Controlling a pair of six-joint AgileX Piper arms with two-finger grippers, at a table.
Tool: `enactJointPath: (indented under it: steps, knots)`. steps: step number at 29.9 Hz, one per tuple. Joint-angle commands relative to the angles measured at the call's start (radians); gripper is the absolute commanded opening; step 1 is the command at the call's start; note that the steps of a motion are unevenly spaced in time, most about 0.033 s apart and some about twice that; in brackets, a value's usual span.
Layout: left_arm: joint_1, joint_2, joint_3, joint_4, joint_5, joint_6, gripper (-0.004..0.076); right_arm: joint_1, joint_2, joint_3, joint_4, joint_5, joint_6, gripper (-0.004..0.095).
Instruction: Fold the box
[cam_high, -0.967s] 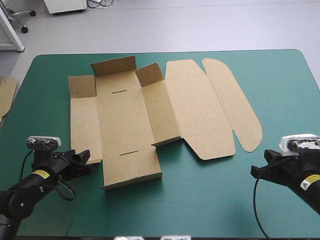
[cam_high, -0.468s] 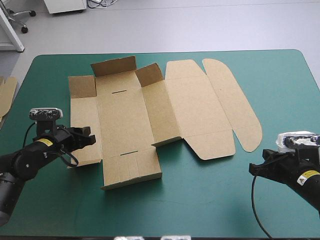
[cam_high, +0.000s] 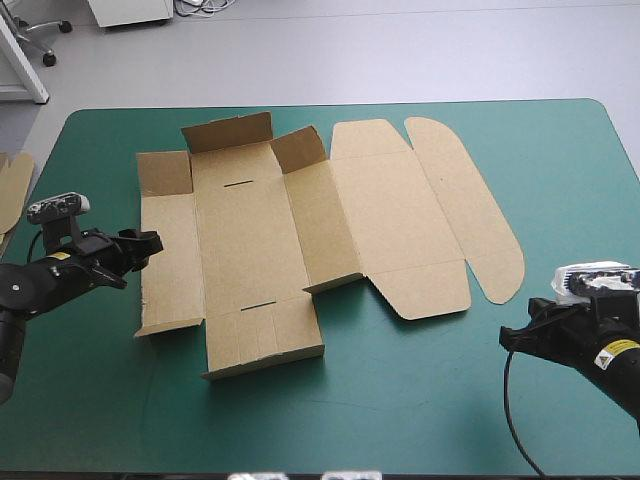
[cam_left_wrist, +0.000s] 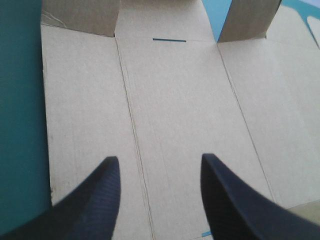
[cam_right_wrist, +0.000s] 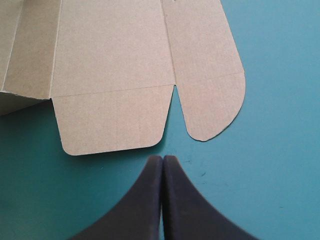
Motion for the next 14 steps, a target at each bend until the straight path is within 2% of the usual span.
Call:
enactJointPath:
  steps: [1,14]
  knots:
    - [0.051,-0.003,-0.035,-0.117,-0.016,0.067,0.0364,-0.001,0.006,-0.034,-0.009,-0.07,-0.005,-0.0034]
    - [0.152,0.111,-0.035,-0.114,0.015,0.095,0.0364,-0.001,0.006,-0.034,-0.009,-0.063,-0.005,-0.0034]
